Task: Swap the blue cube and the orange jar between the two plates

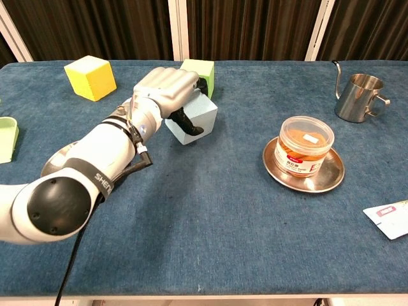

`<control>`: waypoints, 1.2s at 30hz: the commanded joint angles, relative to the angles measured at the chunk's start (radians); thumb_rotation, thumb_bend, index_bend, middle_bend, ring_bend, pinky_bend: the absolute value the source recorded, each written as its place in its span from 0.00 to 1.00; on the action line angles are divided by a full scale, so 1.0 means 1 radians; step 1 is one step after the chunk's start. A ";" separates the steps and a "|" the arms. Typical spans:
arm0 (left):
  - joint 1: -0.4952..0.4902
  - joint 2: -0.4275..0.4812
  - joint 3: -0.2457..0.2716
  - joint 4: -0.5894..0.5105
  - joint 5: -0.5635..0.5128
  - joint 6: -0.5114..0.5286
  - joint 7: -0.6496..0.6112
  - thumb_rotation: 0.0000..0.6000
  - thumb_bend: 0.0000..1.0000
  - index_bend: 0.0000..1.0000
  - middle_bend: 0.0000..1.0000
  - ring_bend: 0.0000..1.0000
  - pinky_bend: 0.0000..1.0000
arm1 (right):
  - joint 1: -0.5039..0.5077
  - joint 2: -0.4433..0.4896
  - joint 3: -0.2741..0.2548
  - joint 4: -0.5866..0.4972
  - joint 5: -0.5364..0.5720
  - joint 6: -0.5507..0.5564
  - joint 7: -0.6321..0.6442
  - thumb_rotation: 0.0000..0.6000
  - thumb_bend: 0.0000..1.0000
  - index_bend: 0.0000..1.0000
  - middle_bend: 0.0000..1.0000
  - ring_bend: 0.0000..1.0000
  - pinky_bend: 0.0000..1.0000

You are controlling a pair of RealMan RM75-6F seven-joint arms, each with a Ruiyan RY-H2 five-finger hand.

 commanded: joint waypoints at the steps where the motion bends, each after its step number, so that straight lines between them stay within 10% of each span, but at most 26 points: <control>1: -0.008 0.026 -0.003 -0.040 -0.030 -0.037 -0.041 1.00 0.10 0.07 0.09 0.09 0.33 | 0.003 0.002 0.002 -0.002 0.004 -0.004 0.000 0.95 0.17 0.00 0.00 0.00 0.00; 12: 0.128 0.312 0.081 -0.596 -0.100 0.075 0.081 1.00 0.02 0.02 0.03 0.02 0.28 | 0.088 -0.017 0.001 -0.024 -0.070 -0.086 -0.049 0.95 0.18 0.00 0.00 0.00 0.00; 19: 0.280 0.605 0.204 -0.910 0.020 0.215 0.066 1.00 0.03 0.02 0.03 0.02 0.27 | 0.309 -0.032 0.109 -0.176 -0.037 -0.331 -0.154 0.94 0.19 0.00 0.00 0.00 0.00; 27: 0.463 0.842 0.360 -0.932 0.204 0.337 -0.184 1.00 0.04 0.02 0.03 0.02 0.27 | 0.580 -0.227 0.248 -0.184 0.293 -0.741 -0.403 0.95 0.28 0.00 0.00 0.00 0.00; 36: 0.522 0.892 0.392 -0.877 0.266 0.380 -0.326 1.00 0.05 0.02 0.03 0.02 0.26 | 0.705 -0.360 0.245 -0.091 0.524 -0.855 -0.548 0.95 0.34 0.00 0.00 0.00 0.00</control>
